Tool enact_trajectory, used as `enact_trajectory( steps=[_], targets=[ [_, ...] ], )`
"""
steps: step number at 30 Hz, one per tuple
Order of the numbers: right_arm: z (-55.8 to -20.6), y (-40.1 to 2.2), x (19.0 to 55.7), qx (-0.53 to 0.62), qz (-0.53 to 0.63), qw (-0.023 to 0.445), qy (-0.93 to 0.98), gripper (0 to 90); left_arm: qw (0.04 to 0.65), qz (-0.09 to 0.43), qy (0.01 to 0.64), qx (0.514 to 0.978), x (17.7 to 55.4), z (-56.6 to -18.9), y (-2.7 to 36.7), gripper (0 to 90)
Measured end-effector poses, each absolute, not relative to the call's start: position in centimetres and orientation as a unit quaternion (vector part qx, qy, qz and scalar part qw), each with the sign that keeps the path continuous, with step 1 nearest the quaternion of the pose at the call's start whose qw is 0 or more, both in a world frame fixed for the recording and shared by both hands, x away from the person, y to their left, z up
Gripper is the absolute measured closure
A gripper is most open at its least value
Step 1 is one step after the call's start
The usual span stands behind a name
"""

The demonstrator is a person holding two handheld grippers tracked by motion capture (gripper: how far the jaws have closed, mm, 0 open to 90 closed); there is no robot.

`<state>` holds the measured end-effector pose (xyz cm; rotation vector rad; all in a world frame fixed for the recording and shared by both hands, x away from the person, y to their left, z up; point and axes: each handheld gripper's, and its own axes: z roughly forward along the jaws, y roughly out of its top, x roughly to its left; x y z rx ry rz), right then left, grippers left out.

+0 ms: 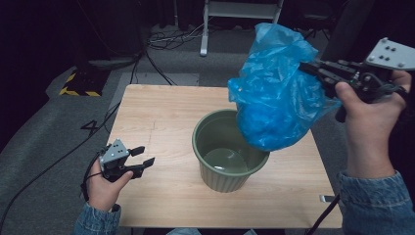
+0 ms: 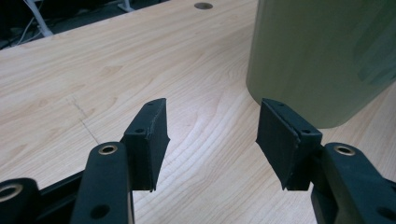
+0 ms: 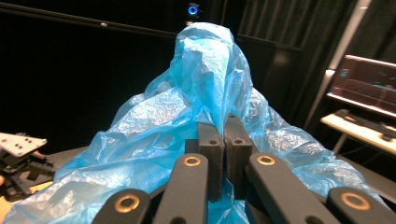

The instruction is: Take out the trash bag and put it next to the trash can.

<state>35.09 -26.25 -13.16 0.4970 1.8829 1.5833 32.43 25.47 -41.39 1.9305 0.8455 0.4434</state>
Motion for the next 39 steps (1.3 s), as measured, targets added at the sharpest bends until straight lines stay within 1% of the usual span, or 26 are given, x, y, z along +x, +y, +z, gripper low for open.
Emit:
enact_trajectory(
  steps=[5, 6, 8, 9, 15, 23, 26, 33, 39],
  targets=[
    [-12.8, -28.0, 34.8, 0.203, 0.593, 0.323, 0.709, 88.6, 0.473, 0.175, 0.343, 0.793, 32.6, -41.6, 25.3, 43.0],
    [-13.0, -28.8, 34.9, 0.213, 0.584, 0.329, 0.711, 88.5, 0.476, 0.17, 0.344, 0.791, 32.6, -41.7, 25.3, 42.4],
    [-13.0, -29.1, 34.9, 0.216, 0.58, 0.332, 0.712, 88.5, 0.483, 0.164, 0.348, 0.786, 32.5, -41.8, 25.4, 42.1],
    [-13.3, -30.1, 35.0, 0.227, 0.574, 0.336, 0.712, 88.4, 0.482, 0.165, 0.347, 0.787, 32.5, -41.9, 25.5, 41.9],
    [-14.5, -32.1, 35.4, 0.256, 0.561, 0.341, 0.709, 88.4, 0.477, 0.168, 0.351, 0.788, 32.4, -42.1, 25.7, 41.3],
    [-18.0, -34.0, 36.9, 0.297, 0.526, 0.338, 0.722, 88.3, 0.477, 0.175, 0.357, 0.784, 31.8, -42.2, 26.2, 41.3],
    [-19.8, -34.2, 37.6, 0.309, 0.501, 0.33, 0.738, 88.2, 0.477, 0.178, 0.362, 0.781, 31.6, -42.2, 26.5, 41.4],
    [-23.5, -34.5, 39.1, 0.329, 0.484, 0.306, 0.751, 88.2, 0.472, 0.18, 0.366, 0.781, 31.0, -42.2, 26.9, 41.4],
    [-25.9, -34.1, 40.1, 0.337, 0.48, 0.288, 0.757, 88.2, 0.468, 0.182, 0.373, 0.78, 30.6, -42.3, 27.3, 41.5]
  ],
)
